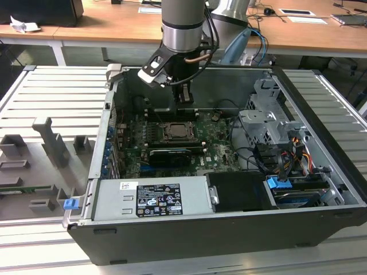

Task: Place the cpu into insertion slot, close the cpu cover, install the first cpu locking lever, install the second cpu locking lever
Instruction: 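Install the first cpu locking lever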

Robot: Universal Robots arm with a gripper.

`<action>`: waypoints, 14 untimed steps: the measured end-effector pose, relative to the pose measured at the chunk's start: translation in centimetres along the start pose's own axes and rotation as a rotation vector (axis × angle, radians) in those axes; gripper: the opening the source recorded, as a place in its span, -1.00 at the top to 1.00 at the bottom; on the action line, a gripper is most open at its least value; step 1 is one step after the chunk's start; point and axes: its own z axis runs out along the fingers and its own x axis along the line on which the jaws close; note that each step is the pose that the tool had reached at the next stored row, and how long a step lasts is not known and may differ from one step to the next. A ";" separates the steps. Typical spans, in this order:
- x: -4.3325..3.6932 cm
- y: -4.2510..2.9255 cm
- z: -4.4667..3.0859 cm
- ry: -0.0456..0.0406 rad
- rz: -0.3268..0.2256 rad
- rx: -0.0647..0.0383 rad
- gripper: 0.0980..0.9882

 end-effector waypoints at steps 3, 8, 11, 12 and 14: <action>0.00 0.00 0.00 0.0008 -0.019 0.000 0.98; 0.00 0.00 0.00 0.0023 -0.055 0.000 0.98; 0.00 0.00 0.00 0.0032 -0.077 0.000 0.98; 0.00 0.00 0.00 0.0037 -0.089 0.000 0.98; 0.00 0.00 0.00 0.0044 -0.106 -0.001 0.98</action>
